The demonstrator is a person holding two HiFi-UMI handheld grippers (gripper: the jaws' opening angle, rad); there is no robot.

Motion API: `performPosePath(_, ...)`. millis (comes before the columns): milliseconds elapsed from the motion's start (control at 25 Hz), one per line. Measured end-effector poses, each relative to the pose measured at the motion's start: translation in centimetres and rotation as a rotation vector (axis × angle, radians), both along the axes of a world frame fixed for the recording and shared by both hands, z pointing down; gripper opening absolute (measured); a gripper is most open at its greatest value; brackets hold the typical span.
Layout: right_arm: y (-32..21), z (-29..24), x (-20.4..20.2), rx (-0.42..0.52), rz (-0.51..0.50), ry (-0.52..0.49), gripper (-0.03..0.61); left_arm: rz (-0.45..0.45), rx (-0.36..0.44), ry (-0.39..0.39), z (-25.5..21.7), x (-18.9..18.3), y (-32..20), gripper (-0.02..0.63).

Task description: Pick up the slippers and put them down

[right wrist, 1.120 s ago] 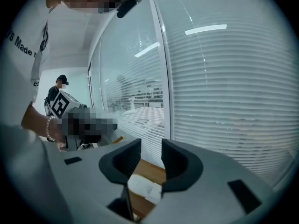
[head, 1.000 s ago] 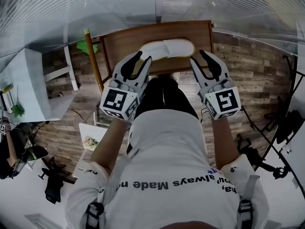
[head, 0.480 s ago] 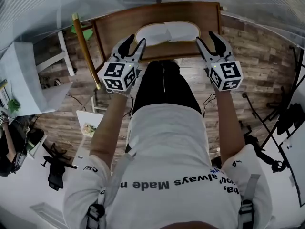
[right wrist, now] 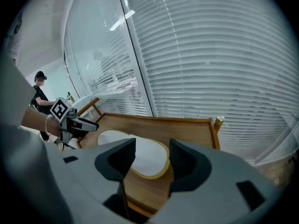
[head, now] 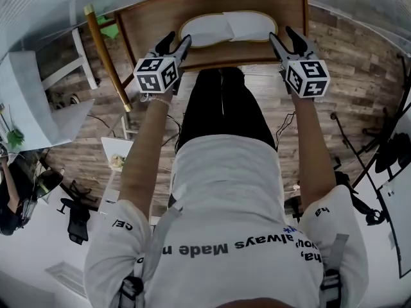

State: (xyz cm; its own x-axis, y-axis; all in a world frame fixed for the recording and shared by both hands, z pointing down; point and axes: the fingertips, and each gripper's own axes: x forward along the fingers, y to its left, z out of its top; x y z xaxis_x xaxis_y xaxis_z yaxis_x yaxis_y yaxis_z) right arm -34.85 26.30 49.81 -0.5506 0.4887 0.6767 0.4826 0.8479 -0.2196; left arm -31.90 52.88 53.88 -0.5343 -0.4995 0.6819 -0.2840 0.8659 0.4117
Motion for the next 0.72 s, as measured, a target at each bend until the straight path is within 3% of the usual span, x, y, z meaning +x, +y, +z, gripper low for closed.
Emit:
performPosePath(320,-1.3,5.4,0.3,-0.007,0.032,0.083,0.204,-0.013,0.062,0.110,4.0,1.2,0.2,0.221)
performPosePath(720,-1.2,8.9,0.6,-0.052,0.079,0.161,0.202,0.012,0.109,0.145,5.4,1.3,-0.9,0.205)
